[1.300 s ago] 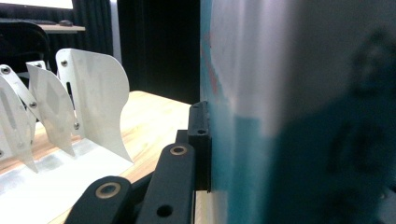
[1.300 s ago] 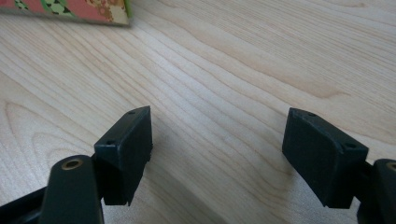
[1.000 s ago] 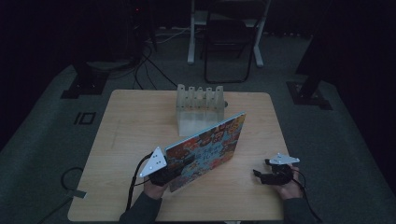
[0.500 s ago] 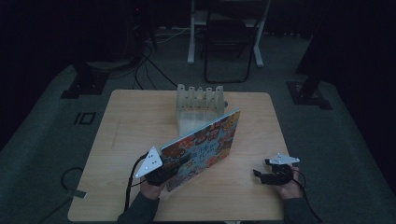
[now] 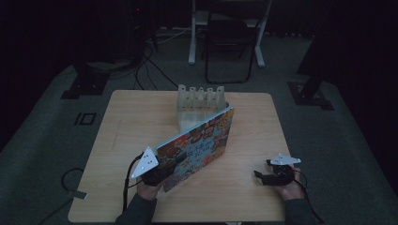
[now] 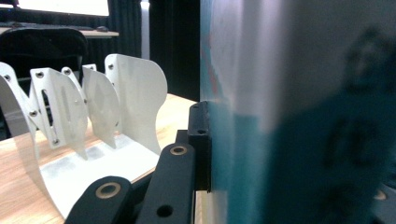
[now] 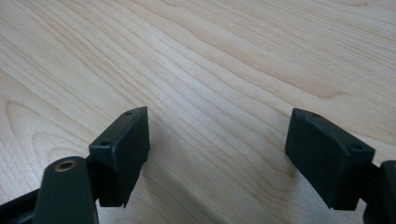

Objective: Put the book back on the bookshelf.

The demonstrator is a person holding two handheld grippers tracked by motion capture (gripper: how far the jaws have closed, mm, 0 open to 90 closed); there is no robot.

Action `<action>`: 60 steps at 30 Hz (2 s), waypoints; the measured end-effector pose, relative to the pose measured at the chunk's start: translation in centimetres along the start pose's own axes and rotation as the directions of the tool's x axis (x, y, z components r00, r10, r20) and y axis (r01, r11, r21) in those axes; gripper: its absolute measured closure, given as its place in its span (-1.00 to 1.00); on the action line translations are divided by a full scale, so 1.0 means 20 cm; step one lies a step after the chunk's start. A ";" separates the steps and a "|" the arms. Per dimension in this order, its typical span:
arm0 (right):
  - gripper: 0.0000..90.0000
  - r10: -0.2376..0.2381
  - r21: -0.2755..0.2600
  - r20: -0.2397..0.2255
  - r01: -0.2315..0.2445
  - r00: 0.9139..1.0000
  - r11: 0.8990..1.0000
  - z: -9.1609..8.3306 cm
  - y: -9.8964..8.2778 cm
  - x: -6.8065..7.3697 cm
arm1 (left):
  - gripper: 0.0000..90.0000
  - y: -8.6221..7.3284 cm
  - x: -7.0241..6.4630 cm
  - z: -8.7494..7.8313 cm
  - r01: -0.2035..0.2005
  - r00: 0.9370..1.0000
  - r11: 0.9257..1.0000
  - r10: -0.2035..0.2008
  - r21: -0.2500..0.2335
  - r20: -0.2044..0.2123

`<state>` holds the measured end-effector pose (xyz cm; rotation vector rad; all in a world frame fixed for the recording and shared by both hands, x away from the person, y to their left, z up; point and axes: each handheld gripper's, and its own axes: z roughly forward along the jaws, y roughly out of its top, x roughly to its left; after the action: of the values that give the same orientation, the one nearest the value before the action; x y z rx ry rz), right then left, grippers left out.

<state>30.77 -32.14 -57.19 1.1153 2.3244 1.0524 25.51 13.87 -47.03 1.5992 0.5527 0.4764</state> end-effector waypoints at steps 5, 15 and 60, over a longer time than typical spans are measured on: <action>-0.53 -0.001 0.001 -0.001 0.001 1.000 1.000 0.00 0.00 0.00 | 0.80 0.00 0.00 -0.01 0.007 1.000 1.000 -0.007 0.003 -0.012; -0.54 -0.001 0.001 -0.002 0.001 1.000 1.000 0.00 0.00 0.00 | 0.80 0.01 0.02 -0.03 0.017 0.999 1.000 -0.017 -0.006 -0.031; -0.54 -0.002 0.001 -0.007 0.002 1.000 1.000 0.00 0.00 0.00 | 0.80 0.06 0.08 -0.07 0.030 0.984 0.999 -0.034 -0.025 -0.174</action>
<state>30.82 -32.13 -57.20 1.1107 2.3310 1.0563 25.98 15.80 -45.80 1.5337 0.7013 0.6005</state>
